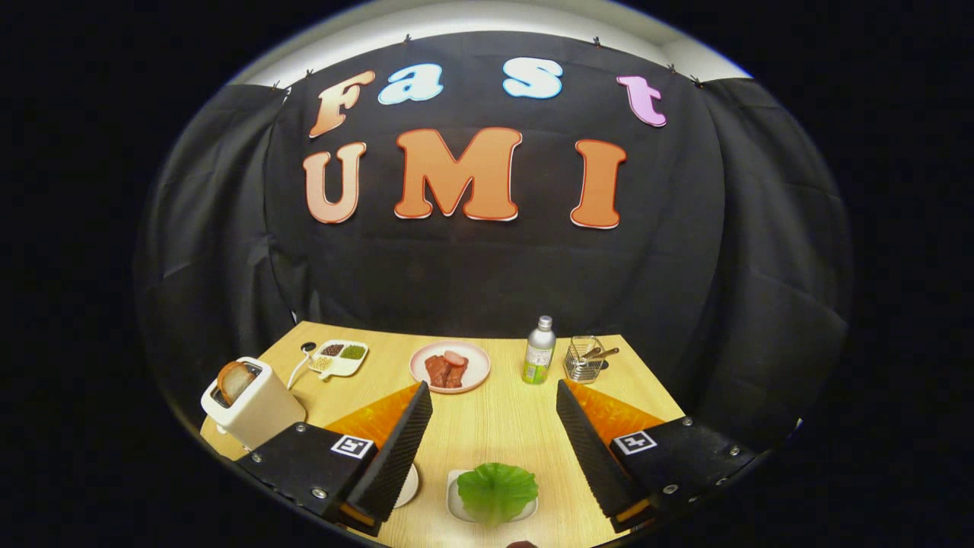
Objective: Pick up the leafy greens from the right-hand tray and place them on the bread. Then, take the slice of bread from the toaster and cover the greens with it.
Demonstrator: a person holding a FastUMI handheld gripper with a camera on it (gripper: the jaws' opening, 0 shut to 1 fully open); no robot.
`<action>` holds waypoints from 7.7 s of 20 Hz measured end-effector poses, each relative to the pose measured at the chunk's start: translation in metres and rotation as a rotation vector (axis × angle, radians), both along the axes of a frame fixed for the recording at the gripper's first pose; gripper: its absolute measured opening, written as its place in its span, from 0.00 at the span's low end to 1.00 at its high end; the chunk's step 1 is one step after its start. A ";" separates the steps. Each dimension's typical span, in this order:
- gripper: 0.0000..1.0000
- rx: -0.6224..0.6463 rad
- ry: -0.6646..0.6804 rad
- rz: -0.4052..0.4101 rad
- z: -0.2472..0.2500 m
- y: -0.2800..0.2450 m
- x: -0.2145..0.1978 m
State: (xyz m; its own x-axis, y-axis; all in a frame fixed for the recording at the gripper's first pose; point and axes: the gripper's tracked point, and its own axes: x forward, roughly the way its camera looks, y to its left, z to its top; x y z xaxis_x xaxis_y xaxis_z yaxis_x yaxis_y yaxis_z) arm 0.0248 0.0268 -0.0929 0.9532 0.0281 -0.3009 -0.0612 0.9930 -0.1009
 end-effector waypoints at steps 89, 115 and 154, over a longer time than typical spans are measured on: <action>0.08 -0.067 0.838 0.222 -0.217 0.113 -0.018; 0.56 -0.100 0.865 0.252 -0.248 0.173 -0.019; 0.98 -0.053 0.697 0.315 -0.092 0.394 -0.004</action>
State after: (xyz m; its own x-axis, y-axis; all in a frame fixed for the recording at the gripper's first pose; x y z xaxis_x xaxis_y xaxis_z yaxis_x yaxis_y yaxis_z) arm 0.0210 0.4206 -0.1854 0.4919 0.2359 -0.8381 -0.4080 0.9128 0.0175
